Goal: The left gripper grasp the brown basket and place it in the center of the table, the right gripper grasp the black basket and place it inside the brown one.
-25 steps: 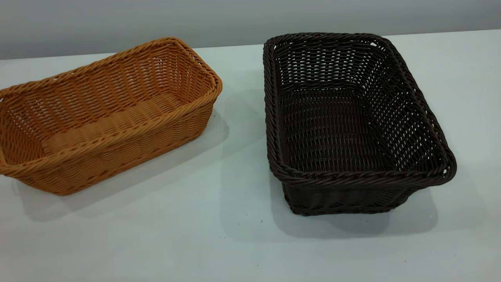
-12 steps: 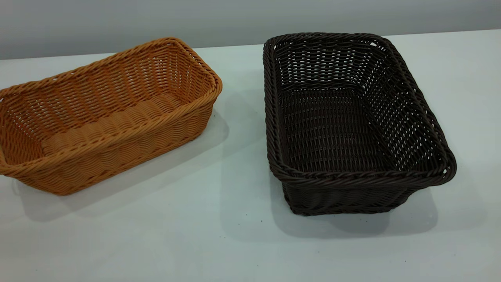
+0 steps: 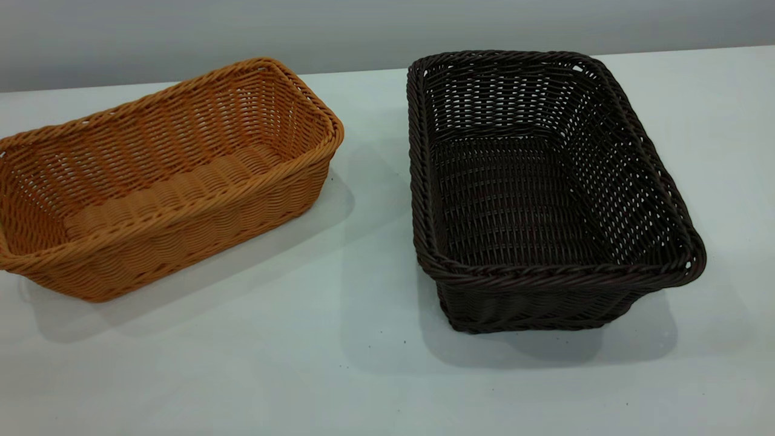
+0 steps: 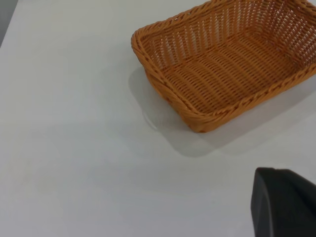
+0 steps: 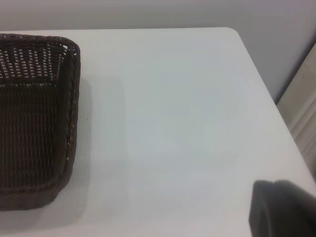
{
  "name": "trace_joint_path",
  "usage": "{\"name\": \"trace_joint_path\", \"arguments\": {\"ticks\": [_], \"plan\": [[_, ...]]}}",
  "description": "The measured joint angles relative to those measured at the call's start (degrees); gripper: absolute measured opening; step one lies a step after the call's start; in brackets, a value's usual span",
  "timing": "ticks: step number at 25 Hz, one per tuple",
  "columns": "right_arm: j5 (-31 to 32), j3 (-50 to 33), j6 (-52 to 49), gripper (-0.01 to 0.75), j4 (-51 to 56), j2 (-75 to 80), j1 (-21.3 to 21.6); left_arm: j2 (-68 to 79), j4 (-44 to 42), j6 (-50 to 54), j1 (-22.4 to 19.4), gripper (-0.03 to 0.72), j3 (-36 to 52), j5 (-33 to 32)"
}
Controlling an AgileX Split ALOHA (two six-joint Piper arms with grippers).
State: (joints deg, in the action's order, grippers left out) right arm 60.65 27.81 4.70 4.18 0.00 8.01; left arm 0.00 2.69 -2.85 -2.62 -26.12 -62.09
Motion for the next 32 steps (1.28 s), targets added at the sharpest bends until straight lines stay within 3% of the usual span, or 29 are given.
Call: {"name": "trace_joint_path", "arguments": {"ticks": [25,29,32], "plan": [[-0.2,0.2,0.6,0.001,5.7,0.0,0.0,0.2,3.0,-0.8,0.0,-0.001,-1.5,-0.3],[0.0,2.4,1.0,0.027,8.8,1.4,0.0,3.8,7.2,-5.4,0.0,0.006,-4.4,-0.8],[0.0,4.9,1.9,0.085,12.1,6.4,0.0,8.4,10.4,-10.5,0.1,0.060,-6.7,-0.1]]}}
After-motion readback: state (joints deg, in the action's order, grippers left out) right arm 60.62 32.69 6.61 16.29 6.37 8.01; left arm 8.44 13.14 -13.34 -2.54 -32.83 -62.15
